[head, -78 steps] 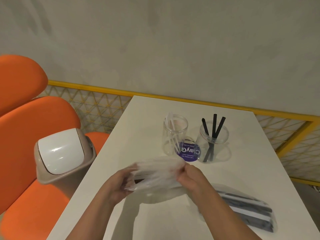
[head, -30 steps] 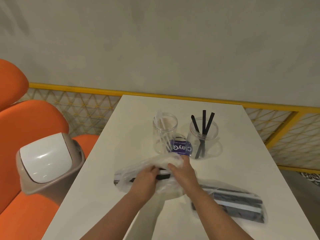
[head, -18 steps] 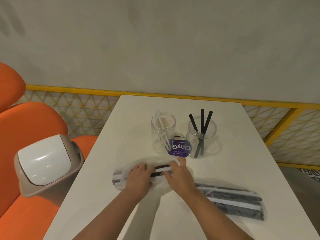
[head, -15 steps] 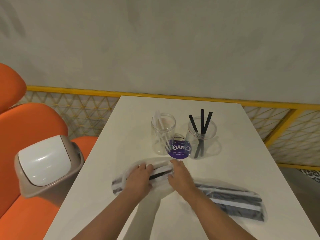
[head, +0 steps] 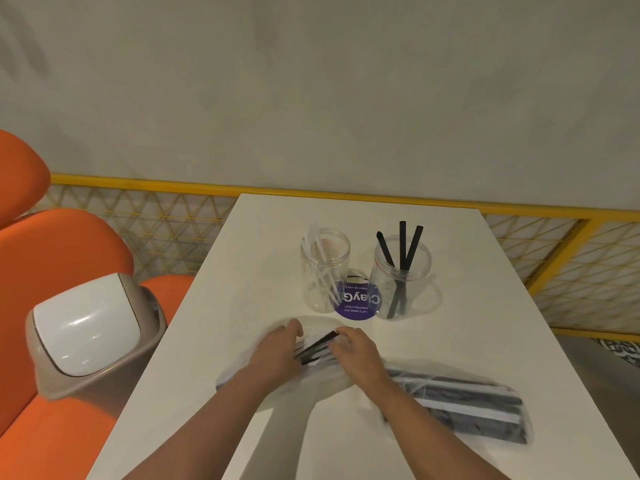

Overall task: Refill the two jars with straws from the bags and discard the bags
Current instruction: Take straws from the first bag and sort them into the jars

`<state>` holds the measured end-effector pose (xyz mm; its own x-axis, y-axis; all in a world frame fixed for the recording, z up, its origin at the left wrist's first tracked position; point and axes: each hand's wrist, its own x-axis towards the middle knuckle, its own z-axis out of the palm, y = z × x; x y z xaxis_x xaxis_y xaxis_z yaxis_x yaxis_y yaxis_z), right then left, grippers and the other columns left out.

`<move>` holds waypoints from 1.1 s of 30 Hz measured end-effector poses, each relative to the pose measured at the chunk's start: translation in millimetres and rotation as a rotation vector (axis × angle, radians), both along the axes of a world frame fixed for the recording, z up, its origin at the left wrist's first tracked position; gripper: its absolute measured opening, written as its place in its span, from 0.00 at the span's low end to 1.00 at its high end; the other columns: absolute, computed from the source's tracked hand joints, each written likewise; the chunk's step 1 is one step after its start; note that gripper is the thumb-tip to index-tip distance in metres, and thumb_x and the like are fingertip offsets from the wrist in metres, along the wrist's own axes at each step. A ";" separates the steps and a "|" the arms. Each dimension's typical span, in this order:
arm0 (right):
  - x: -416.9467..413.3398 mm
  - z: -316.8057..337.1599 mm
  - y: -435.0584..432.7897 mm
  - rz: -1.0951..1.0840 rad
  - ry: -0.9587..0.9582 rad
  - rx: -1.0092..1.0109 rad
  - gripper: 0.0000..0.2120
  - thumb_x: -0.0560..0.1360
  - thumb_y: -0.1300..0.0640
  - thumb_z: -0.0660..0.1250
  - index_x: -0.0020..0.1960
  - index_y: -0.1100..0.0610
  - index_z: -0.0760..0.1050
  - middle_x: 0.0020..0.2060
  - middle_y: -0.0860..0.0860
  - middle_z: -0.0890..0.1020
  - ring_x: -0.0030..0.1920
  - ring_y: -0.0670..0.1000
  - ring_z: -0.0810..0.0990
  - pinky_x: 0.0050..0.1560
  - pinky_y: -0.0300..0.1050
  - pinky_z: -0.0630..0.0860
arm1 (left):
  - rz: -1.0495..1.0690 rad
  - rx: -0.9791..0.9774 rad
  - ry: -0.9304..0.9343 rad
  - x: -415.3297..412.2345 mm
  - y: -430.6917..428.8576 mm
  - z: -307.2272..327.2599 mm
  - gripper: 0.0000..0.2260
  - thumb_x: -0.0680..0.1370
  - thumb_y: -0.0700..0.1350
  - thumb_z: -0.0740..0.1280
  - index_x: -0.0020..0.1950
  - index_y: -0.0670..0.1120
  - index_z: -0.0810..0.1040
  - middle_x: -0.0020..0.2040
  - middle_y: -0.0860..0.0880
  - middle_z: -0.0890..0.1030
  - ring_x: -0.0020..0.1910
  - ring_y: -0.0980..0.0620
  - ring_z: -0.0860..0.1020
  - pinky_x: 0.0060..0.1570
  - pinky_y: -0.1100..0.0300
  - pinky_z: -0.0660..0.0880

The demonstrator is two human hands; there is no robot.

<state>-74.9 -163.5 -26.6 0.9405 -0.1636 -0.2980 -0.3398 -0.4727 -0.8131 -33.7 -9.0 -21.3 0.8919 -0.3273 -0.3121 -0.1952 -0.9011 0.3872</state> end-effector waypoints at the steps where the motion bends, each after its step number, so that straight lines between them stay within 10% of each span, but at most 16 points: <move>1: -1.0 -1.1 0.7 0.017 -0.009 -0.006 0.19 0.75 0.60 0.65 0.65 0.58 0.70 0.58 0.53 0.74 0.59 0.50 0.73 0.53 0.33 0.64 | -0.003 0.011 0.008 0.6 1.0 -1.3 0.20 0.73 0.41 0.66 0.64 0.45 0.65 0.57 0.43 0.76 0.55 0.44 0.74 0.51 0.57 0.70; 13: 3.9 -9.6 1.0 -0.018 0.020 -0.139 0.21 0.72 0.61 0.68 0.62 0.54 0.64 0.45 0.51 0.76 0.44 0.50 0.75 0.39 0.36 0.69 | -0.075 0.022 -0.166 -11.8 -2.0 -12.0 0.18 0.75 0.41 0.63 0.64 0.44 0.67 0.61 0.46 0.74 0.59 0.46 0.73 0.52 0.60 0.67; 17: 6.4 -13.4 1.2 -0.007 0.083 -0.288 0.02 0.76 0.59 0.63 0.44 0.56 0.72 0.41 0.51 0.78 0.46 0.55 0.76 0.42 0.39 0.67 | -0.134 0.165 -0.172 -18.4 1.5 -12.5 0.12 0.78 0.45 0.60 0.58 0.41 0.72 0.59 0.44 0.74 0.58 0.45 0.73 0.51 0.58 0.66; 20: 6.6 -18.9 3.9 0.008 0.048 -0.340 0.19 0.77 0.57 0.60 0.30 0.51 0.59 0.39 0.50 0.69 0.44 0.51 0.70 0.43 0.40 0.65 | -0.144 0.259 -0.167 -18.5 3.1 -13.1 0.14 0.79 0.46 0.58 0.61 0.42 0.72 0.62 0.44 0.72 0.62 0.45 0.71 0.58 0.57 0.66; 26: 9.9 -13.3 4.2 -0.022 0.065 -0.253 0.20 0.78 0.58 0.58 0.29 0.53 0.56 0.38 0.51 0.65 0.42 0.52 0.67 0.39 0.41 0.61 | -0.176 0.388 -0.145 -14.4 3.9 -12.2 0.15 0.78 0.49 0.58 0.59 0.43 0.76 0.64 0.43 0.73 0.65 0.44 0.68 0.64 0.53 0.65; 33: 13.6 -10.4 0.4 0.011 0.094 -0.151 0.17 0.76 0.60 0.59 0.30 0.53 0.59 0.29 0.47 0.66 0.34 0.49 0.65 0.31 0.38 0.60 | -0.094 0.116 0.002 -13.6 5.2 -11.5 0.08 0.75 0.46 0.65 0.36 0.48 0.72 0.46 0.49 0.68 0.47 0.48 0.70 0.46 0.60 0.66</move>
